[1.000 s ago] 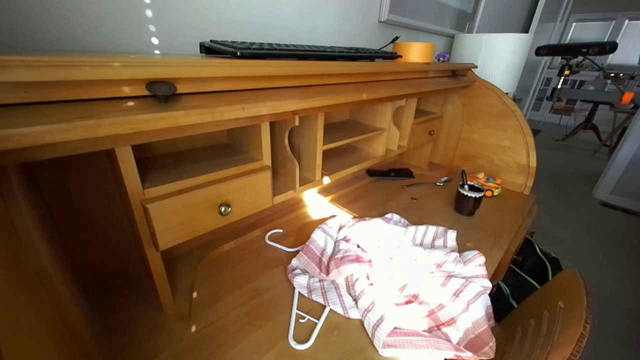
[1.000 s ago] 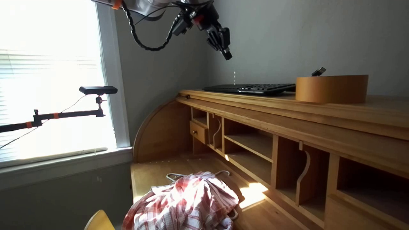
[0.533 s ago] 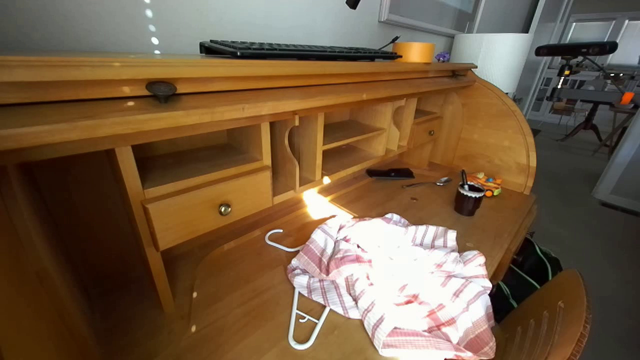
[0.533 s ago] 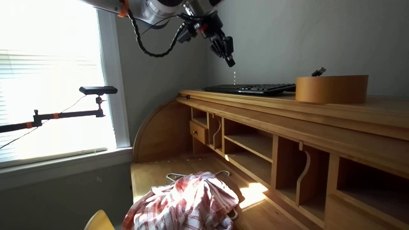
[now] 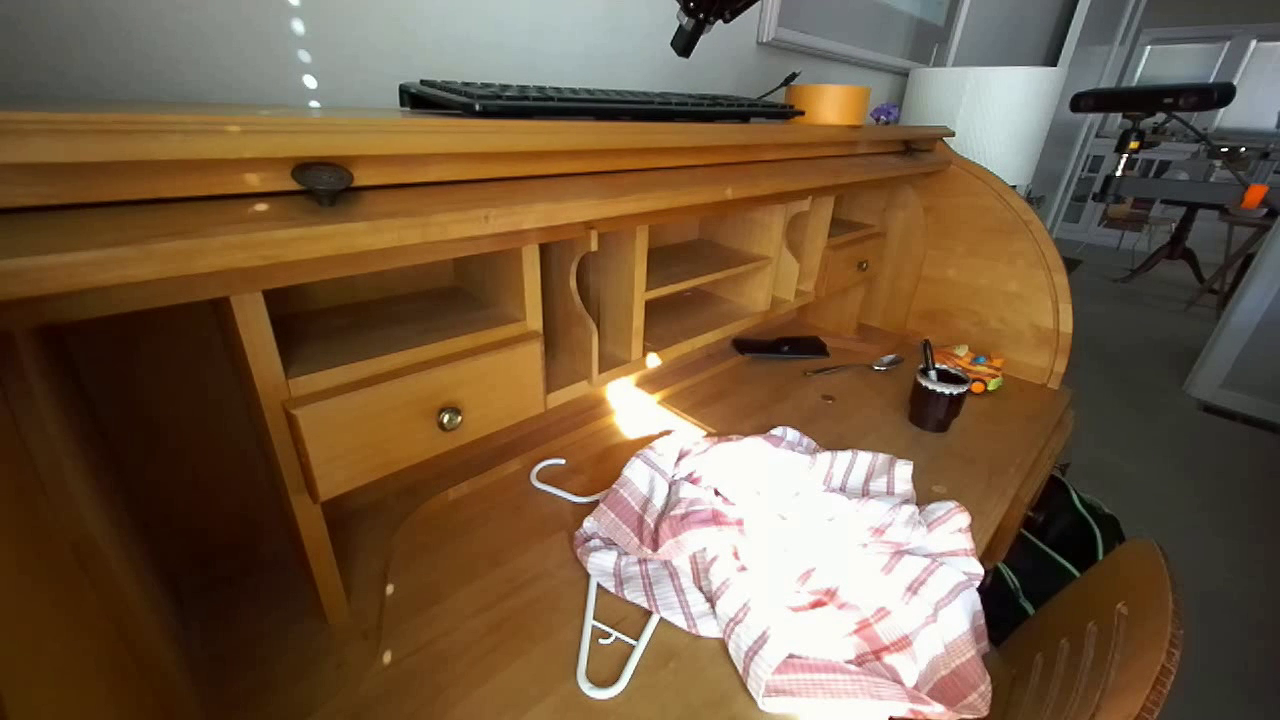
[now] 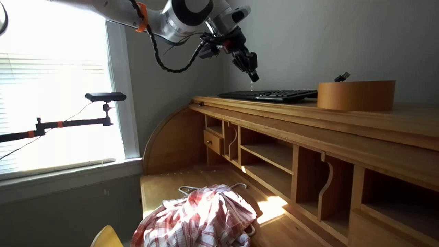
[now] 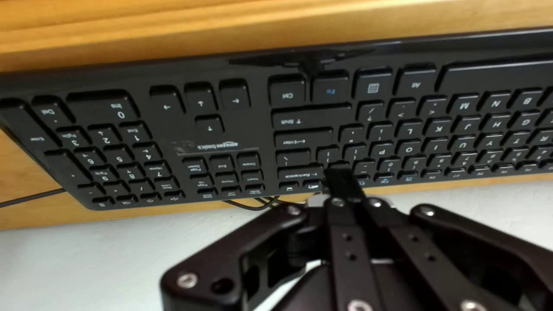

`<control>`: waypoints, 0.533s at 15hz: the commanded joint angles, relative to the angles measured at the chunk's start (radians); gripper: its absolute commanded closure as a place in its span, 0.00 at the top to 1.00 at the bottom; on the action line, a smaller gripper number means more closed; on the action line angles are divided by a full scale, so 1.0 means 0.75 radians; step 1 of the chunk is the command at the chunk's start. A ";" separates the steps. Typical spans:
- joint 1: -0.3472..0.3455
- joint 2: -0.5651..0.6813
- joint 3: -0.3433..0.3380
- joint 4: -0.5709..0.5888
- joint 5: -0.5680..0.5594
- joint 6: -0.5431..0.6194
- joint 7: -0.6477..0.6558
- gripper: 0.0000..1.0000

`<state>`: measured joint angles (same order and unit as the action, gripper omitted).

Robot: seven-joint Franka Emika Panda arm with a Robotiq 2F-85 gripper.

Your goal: Press a key on the keyboard

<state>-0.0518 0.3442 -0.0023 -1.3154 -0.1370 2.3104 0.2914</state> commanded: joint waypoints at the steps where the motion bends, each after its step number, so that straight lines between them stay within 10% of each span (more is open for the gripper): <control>1: 0.003 0.025 -0.017 -0.021 -0.022 0.084 0.040 0.00; 8: 0.005 0.052 -0.035 -0.048 -0.027 0.170 0.031 0.00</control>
<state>-0.0520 0.3813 -0.0183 -1.3202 -0.1379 2.3893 0.2952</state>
